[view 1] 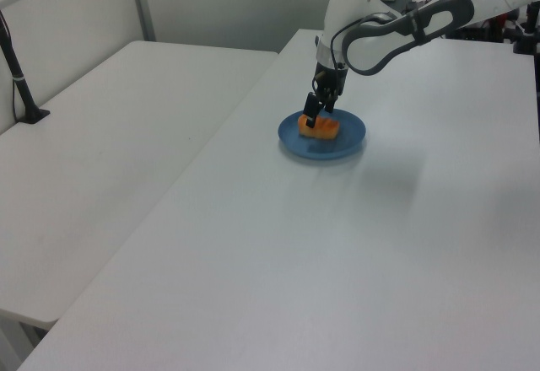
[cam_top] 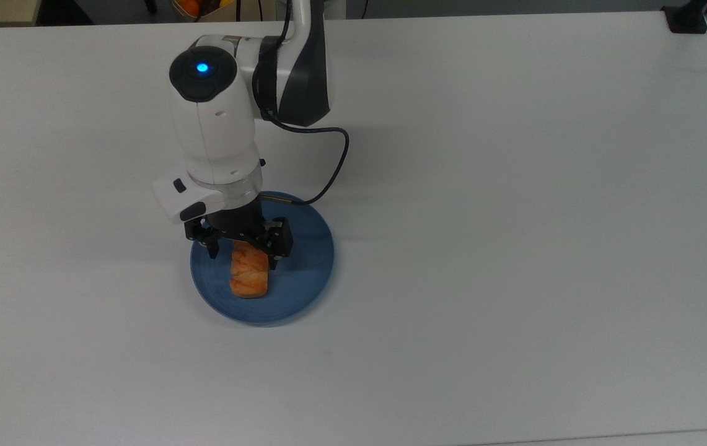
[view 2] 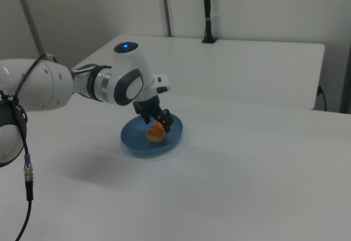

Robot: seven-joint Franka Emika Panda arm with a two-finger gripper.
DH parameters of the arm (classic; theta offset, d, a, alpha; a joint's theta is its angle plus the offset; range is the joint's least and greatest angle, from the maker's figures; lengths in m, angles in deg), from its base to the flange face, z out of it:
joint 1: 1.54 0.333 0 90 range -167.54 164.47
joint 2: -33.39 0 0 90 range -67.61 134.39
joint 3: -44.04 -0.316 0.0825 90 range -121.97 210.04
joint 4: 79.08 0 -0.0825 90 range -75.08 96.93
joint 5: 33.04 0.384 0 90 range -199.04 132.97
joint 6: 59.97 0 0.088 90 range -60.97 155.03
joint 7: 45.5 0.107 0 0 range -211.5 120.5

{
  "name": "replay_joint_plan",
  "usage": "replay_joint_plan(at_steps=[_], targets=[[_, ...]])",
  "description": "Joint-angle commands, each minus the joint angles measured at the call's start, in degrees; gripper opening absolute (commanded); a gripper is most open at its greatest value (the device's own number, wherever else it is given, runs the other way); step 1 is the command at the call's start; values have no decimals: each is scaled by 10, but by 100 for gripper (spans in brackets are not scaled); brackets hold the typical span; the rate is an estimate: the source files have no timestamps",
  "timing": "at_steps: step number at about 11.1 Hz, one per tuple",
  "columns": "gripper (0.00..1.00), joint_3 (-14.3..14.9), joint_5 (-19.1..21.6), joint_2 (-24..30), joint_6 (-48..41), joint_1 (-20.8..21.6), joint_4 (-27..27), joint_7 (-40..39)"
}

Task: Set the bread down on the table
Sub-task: 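Lower the open gripper over the orange bread roll on the plate, then close the gripper on the bread roll and lift it, then carry the bread roll off the plate across the table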

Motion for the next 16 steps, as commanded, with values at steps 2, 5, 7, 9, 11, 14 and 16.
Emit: replay_joint_plan(at_steps=[2, 5, 7, 9, 11, 14, 16], targets=[[64, 11, -10, -21, 16, 22, -10, -8], [10, 11, -18, -24, 16, 22, -11, -10], [1, 11, -19, -22, 15, 22, -11, -16], [0, 12, -19, -14, 14, 21, -11, -24], [0, 12, -21, 9, 13, 17, -10, -25], [0, 12, -20, 70, 10, 7, 19, -27], [0, 11, -10, 140, 5, 8, 72, -42]])
